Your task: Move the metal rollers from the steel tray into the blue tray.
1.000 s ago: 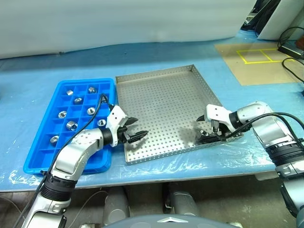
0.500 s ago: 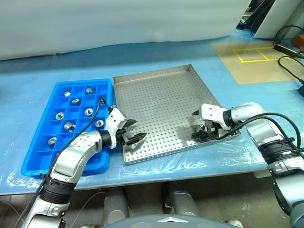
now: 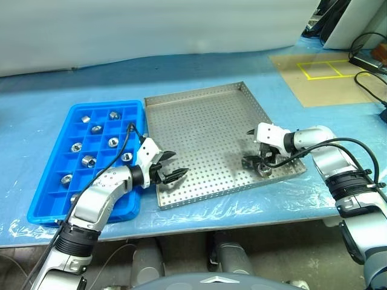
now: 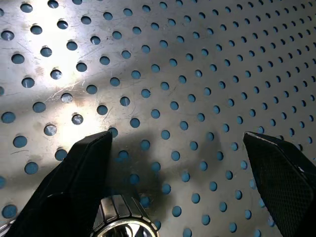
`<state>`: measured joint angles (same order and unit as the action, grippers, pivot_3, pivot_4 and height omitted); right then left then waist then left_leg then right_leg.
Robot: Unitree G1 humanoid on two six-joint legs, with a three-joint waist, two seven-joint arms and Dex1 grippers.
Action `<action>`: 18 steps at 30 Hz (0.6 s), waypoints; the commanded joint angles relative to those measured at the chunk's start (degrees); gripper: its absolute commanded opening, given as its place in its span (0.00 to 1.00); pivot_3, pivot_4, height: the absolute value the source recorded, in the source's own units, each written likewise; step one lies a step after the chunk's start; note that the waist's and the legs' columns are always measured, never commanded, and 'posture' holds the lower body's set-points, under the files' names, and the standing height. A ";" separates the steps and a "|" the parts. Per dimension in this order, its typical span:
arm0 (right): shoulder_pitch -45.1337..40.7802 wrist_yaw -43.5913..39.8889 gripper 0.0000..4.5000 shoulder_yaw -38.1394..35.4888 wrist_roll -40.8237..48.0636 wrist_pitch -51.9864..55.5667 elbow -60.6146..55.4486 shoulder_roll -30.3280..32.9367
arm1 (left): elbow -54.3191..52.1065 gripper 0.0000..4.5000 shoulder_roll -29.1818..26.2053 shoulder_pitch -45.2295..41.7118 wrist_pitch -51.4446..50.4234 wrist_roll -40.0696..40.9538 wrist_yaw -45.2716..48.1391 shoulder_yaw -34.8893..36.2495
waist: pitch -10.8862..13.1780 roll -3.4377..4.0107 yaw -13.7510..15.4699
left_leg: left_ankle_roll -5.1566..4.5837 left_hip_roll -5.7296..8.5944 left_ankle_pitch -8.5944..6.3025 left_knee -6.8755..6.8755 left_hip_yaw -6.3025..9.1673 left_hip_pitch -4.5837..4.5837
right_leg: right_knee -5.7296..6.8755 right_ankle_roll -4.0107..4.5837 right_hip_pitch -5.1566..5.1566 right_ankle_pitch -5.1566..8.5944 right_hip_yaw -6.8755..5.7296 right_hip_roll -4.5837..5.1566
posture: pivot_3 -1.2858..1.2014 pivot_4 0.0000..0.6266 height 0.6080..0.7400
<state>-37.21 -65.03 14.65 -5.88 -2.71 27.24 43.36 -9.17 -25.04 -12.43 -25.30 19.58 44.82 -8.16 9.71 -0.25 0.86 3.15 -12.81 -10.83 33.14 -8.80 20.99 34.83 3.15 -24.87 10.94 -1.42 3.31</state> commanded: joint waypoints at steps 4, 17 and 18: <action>-0.26 -7.15 0.99 -2.36 3.83 4.68 -4.51 3.60 | 2.22 0.86 0.13 1.51 2.90 -0.97 1.33 -0.38 | -0.01 0.02 0.06 | 0.00 0.00 0.00 0.00 0.00 -0.01 | 0.00 0.00 0.01 0.00 0.00 0.00 | 0.46 0.24 1.00; -2.81 -13.06 0.99 -2.52 0.56 -4.55 3.05 13.69 | 17.73 0.86 1.40 1.27 15.80 -3.71 5.60 -0.31 | -0.38 0.63 -0.04 | 0.06 0.02 0.02 -0.01 -0.11 -0.83 | 0.01 -0.43 0.63 0.24 0.09 0.01 | 0.45 0.24 1.00; -2.06 -14.00 0.99 -2.27 0.40 -5.16 2.62 14.53 | 18.55 0.86 1.57 1.23 16.49 -3.91 5.69 -0.40 | -0.40 0.63 -0.03 | 0.06 0.03 0.02 -0.02 -0.11 -0.92 | -0.01 -0.45 0.70 0.25 0.09 0.01 | 0.45 0.24 1.00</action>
<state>-39.59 -77.32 12.43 -5.16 -6.24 30.77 56.70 3.66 -23.09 -12.99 -8.32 18.04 50.87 -8.15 9.31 0.38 0.83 3.21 -12.78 -10.81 33.13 -8.91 20.03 34.80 2.69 -24.12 11.20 -1.32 3.31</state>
